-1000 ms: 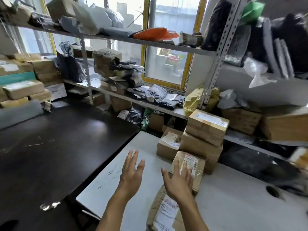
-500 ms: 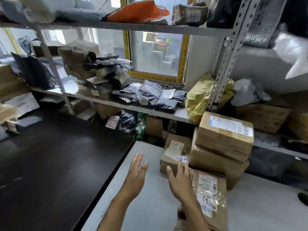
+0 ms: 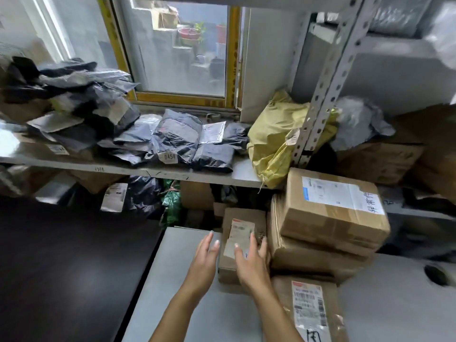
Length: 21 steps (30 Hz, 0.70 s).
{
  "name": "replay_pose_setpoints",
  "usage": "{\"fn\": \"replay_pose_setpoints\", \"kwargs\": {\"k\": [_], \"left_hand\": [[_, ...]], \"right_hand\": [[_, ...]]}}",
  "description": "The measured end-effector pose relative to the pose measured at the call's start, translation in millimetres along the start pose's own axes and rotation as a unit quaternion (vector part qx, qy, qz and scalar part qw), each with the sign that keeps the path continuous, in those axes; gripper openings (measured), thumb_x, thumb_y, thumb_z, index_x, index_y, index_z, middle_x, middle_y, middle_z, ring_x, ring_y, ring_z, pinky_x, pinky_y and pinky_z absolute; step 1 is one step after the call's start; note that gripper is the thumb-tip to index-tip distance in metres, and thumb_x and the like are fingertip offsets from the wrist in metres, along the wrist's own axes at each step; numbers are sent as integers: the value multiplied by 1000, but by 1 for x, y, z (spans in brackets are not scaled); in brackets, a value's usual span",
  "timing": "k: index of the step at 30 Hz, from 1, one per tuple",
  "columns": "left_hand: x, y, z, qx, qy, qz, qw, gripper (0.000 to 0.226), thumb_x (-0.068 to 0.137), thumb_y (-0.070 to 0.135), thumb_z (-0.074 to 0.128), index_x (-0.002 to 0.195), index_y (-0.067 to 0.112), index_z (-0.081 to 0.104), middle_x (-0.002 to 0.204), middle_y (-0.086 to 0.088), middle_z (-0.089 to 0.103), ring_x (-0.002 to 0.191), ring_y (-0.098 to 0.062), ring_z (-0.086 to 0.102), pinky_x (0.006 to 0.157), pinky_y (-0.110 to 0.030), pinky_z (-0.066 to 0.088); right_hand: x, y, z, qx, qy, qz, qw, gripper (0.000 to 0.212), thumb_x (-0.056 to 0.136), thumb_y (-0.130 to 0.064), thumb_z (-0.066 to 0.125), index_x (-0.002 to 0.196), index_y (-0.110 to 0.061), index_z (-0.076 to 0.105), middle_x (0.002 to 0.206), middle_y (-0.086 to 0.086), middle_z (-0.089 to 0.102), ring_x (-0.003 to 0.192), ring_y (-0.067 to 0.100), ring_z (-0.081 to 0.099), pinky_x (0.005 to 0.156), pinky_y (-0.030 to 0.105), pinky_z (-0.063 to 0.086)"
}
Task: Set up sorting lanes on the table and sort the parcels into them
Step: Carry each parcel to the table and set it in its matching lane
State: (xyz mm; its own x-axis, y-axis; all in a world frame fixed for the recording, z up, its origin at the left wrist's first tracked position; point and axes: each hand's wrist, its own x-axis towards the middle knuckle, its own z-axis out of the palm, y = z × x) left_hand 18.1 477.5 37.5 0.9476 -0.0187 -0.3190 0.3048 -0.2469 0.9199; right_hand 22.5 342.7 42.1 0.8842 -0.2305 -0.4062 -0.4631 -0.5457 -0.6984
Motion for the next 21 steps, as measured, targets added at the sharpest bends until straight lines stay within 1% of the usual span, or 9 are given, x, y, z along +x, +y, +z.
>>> {"fn": "replay_pose_setpoints", "kwargs": {"k": [2,4,7,9,11,13,15,18,21], "left_hand": [[20,-3,2,-12,-9,-7,1000,54,105,48,34,157,34,24,163,10,24,150,-10,21,121,-35,20],[40,-8,4,-28,-16,-21,999,55,106,46,34,158,31,23,163,7,25,150,-12,23,118,-32,21],[64,-18,8,-49,-33,-37,998,57,106,46,35,159,28,21,164,6,24,150,-14,23,118,-32,21],[77,-25,12,-65,-45,-44,996,61,105,49,38,158,26,22,163,5,26,150,-15,25,121,-33,20],[85,-32,16,-82,-66,-62,992,68,97,59,42,157,29,29,159,5,36,146,-15,35,123,-39,25],[90,-42,21,-85,-74,-75,991,58,97,56,42,151,34,40,148,5,53,134,-13,50,117,-42,37],[94,-56,22,-79,-58,-75,992,56,94,56,40,146,37,45,140,8,59,127,-11,56,113,-41,42],[96,-72,15,-57,-36,-83,994,67,83,70,35,143,43,46,140,10,60,127,-12,56,111,-43,44],[74,-67,-4,-44,-13,-94,995,60,88,67,33,137,38,52,130,11,65,120,-13,60,107,-43,48]], "right_hand": [[8,-7,4,-6,11,38,999,71,105,-57,37,164,-33,6,171,2,-13,158,27,-6,126,48,8],[16,-12,9,-8,12,63,998,72,104,-60,34,164,-34,3,172,4,-10,157,27,-10,125,49,8],[27,-16,16,-15,13,83,996,75,102,-66,30,163,-36,0,172,5,-3,157,29,-5,125,52,12],[32,-16,21,-46,13,72,996,76,100,-69,28,163,-37,0,172,3,7,155,29,1,125,53,12],[31,-14,25,-97,20,46,994,77,99,-71,25,163,-37,-2,171,2,12,152,28,7,124,50,14],[26,-10,26,-145,33,14,989,78,99,-70,22,163,-36,-7,171,1,14,149,28,14,123,47,15],[23,-5,26,-170,42,-18,984,75,101,-67,20,161,-37,-15,170,0,18,147,27,20,120,45,15],[13,-1,29,-184,31,-43,981,73,102,-66,18,159,-40,-20,170,0,18,149,27,17,120,47,13],[-5,-1,45,-204,4,-64,977,77,96,-73,10,158,-41,-20,170,3,20,152,28,14,122,48,13]]}}
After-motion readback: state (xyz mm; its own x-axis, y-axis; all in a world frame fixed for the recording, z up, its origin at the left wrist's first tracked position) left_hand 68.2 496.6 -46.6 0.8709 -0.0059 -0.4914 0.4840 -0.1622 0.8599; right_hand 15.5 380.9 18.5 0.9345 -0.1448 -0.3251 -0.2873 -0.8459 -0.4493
